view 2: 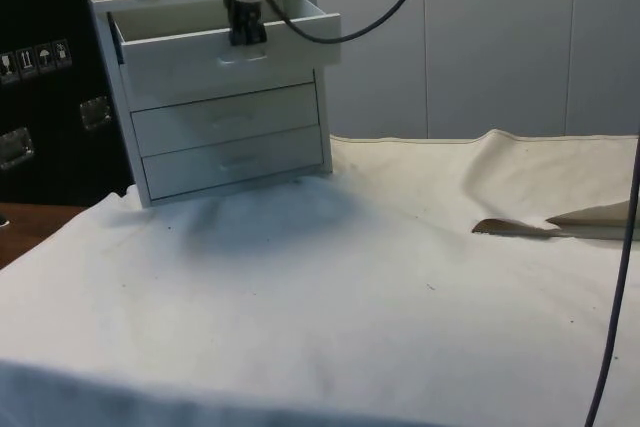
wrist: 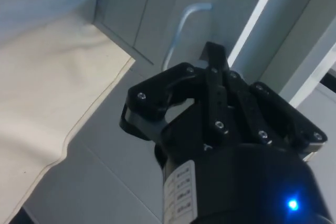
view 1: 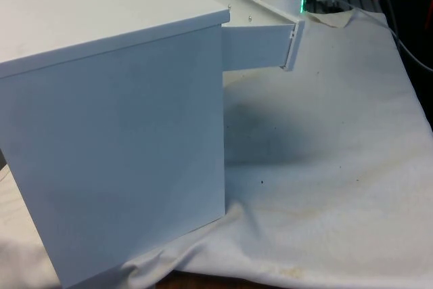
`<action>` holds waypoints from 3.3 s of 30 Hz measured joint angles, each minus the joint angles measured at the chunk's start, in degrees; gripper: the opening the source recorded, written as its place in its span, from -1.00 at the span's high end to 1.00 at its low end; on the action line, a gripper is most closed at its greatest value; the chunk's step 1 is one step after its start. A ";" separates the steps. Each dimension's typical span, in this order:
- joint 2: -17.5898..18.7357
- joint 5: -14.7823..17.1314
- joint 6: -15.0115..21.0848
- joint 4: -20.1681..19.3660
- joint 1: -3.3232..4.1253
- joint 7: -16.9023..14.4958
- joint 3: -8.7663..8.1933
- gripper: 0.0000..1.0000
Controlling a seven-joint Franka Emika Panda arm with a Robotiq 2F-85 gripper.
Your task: Open the drawer, then close it.
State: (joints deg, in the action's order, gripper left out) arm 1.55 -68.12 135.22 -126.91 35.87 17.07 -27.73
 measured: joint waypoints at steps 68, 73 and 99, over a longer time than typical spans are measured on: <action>16.04 -2.06 4.35 15.64 -1.55 2.12 -10.26 1.00; 16.04 -2.06 4.30 15.64 -1.55 2.12 -10.26 1.00; 9.22 -2.12 -1.43 10.14 -0.11 2.46 -7.68 1.00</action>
State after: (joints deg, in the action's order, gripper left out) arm 10.77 -70.24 133.79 -116.77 35.75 19.54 -35.41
